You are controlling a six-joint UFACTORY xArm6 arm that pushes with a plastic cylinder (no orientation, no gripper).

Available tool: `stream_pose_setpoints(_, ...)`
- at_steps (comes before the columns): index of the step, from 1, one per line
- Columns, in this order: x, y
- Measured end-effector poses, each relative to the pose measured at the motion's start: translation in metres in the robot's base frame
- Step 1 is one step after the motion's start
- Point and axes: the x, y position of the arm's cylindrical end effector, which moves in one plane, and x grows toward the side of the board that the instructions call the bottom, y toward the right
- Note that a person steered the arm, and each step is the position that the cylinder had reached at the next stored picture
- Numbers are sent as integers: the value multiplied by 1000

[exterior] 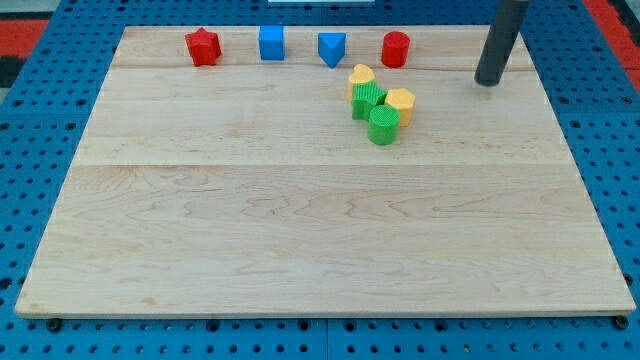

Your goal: Slide the red circle to the top right of the green star

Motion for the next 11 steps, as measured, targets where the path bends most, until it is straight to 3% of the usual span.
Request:
stream_pose_setpoints(2,-70,-66)
stream_pose_setpoints(3,-85,-119)
stream_pose_setpoints(4,-65,-128)
stream_pose_setpoints(6,-47,-78)
stream_pose_setpoints(8,-21,-104)
stream_pose_setpoints(9,-44,-103)
stream_pose_setpoints(10,-39,-120)
stream_pose_setpoints(11,-18,-118)
